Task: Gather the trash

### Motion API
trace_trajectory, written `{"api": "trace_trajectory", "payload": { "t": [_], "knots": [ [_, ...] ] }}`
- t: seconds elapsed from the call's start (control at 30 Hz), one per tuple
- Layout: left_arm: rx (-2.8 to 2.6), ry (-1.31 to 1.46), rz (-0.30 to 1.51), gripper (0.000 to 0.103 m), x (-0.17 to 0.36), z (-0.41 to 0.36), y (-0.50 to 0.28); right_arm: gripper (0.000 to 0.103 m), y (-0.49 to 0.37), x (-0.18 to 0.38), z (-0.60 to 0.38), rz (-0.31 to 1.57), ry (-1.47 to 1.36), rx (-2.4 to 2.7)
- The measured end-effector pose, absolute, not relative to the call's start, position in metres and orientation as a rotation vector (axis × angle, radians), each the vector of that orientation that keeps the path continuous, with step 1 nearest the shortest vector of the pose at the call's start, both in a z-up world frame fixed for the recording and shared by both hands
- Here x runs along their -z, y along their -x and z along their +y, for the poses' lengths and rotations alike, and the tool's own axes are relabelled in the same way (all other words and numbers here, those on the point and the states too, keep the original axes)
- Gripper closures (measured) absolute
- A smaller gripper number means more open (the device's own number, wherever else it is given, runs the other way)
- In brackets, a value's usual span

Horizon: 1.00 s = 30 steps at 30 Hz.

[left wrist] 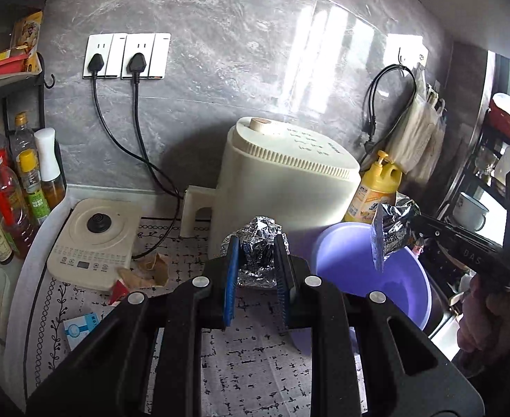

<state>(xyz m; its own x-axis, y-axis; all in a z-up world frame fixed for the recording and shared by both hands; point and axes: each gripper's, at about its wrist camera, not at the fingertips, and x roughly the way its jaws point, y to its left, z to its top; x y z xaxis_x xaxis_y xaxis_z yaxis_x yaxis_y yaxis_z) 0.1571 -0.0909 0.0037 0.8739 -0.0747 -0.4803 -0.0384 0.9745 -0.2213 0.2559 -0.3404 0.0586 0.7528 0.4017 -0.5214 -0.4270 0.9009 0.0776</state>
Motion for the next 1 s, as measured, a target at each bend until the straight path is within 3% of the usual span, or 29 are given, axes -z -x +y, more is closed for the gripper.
{"api": "trace_trajectory", "payload": {
  "t": [0.07, 0.13, 0.17, 0.63, 0.83, 1.0],
  "knots": [
    [0.034, 0.222, 0.51, 0.083, -0.004, -0.102, -0.162, 0.09, -0.258, -0.056, -0.35, 0.564, 0.038, -0.45],
    [0.048, 0.22, 0.512, 0.083, -0.005, -0.111, -0.166, 0.046, -0.257, -0.055, -0.36, 0.555, 0.03, -0.439],
    [0.056, 0.22, 0.512, 0.083, -0.004, -0.116, -0.169, 0.04, -0.253, -0.055, -0.368, 0.543, 0.023, -0.432],
    [0.117, 0.205, 0.467, 0.083, -0.012, -0.173, -0.199, 0.038, -0.246, -0.051, -0.449, 0.571, 0.011, -0.32],
    [-0.045, 0.293, 0.48, 0.071, -0.004, -0.119, -0.182, 0.034, -0.246, -0.049, -0.449, 0.576, 0.026, -0.345],
    [-0.145, 0.303, 0.535, 0.045, 0.021, -0.087, -0.158, 0.032, -0.251, -0.042, -0.428, 0.599, 0.005, -0.392]
  ]
}}
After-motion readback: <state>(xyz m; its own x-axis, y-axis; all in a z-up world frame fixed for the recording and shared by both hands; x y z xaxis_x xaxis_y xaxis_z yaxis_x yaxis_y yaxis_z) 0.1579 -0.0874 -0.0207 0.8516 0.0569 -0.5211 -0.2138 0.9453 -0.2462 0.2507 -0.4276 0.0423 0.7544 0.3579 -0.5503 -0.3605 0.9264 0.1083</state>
